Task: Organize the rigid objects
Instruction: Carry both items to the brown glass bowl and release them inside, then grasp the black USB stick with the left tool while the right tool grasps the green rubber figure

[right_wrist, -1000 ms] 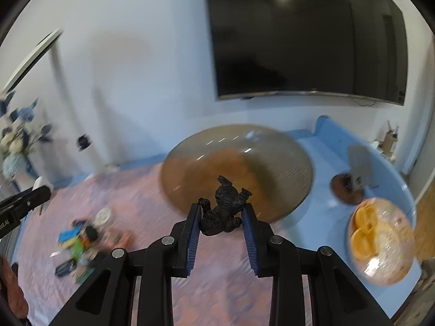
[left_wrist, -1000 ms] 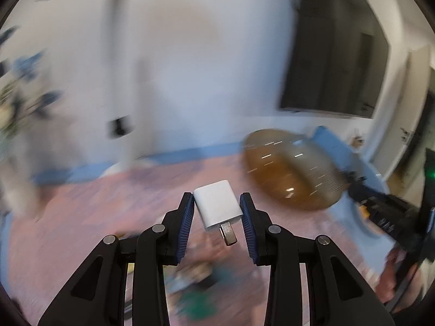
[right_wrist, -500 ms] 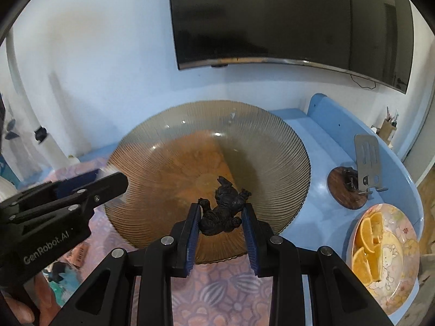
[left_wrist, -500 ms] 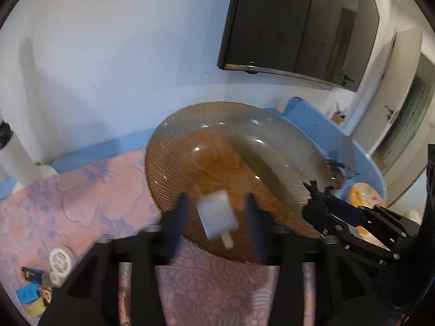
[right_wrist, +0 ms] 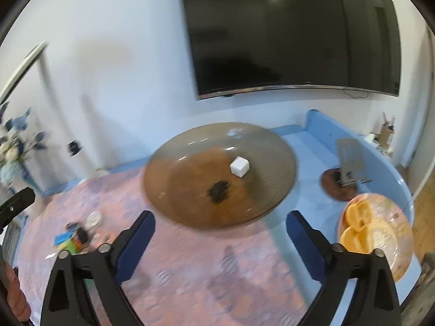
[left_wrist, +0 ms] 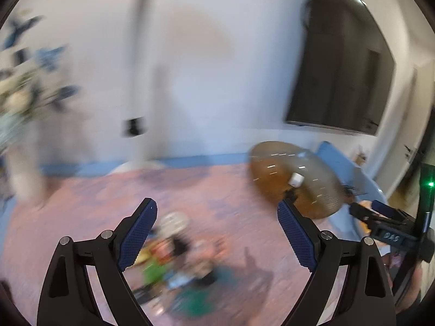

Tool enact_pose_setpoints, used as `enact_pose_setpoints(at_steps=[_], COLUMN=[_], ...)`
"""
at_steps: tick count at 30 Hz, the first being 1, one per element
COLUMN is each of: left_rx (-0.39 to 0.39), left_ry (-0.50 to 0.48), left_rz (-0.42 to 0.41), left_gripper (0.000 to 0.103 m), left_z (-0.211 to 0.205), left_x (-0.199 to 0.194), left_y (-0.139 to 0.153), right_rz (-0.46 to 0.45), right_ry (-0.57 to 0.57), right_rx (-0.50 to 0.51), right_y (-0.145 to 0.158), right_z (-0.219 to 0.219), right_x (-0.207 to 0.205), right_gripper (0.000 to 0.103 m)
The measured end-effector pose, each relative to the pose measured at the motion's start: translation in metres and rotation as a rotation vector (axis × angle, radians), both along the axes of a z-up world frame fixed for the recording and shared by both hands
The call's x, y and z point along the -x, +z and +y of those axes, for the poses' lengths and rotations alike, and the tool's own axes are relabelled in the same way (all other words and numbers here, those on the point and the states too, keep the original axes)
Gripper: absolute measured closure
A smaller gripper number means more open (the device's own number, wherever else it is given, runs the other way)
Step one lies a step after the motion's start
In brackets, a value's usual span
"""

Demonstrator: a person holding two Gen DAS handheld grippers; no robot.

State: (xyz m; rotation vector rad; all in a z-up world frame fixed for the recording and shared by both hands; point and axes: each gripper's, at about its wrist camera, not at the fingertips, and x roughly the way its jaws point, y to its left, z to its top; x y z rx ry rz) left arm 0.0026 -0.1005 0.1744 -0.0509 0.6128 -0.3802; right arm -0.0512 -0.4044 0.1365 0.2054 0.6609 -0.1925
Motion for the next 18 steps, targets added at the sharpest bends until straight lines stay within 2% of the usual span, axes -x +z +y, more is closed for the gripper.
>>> enact_pose_setpoints(at_steps=[4, 8, 13, 16, 18], left_rx=[-0.058, -0.105, -0.067, -0.058, -0.040], left_ry=[0.161, 0.256, 0.256, 0.233, 0.217], left_rz=[-0.003, 0.037, 0.133, 0.160, 0.161], left_gripper=[0.011, 0.011, 0.011, 0.011, 0.011], left_z=[0.065, 0.116, 0.146, 0.145, 0.143], left_x=[0.033, 0.045, 0.041, 0.035, 0.037], left_y=[-0.025, -0.061, -0.107, -0.115, -0.115], right_rz=[0.050, 0.143, 0.250, 0.284, 0.267], right_ry=[0.104, 0.155, 0.177, 0.162, 0.172], right_rx=[-0.002, 0.011, 0.058, 0.108, 0.098], right_y=[-0.025, -0.063, -0.103, -0.113, -0.112], right_z=[0.051, 0.091, 0.118, 0.124, 0.122], right_x=[0.004, -0.004, -0.017, -0.017, -0.015], right_gripper=[0.000, 0.000, 0.000, 0.000, 0.000])
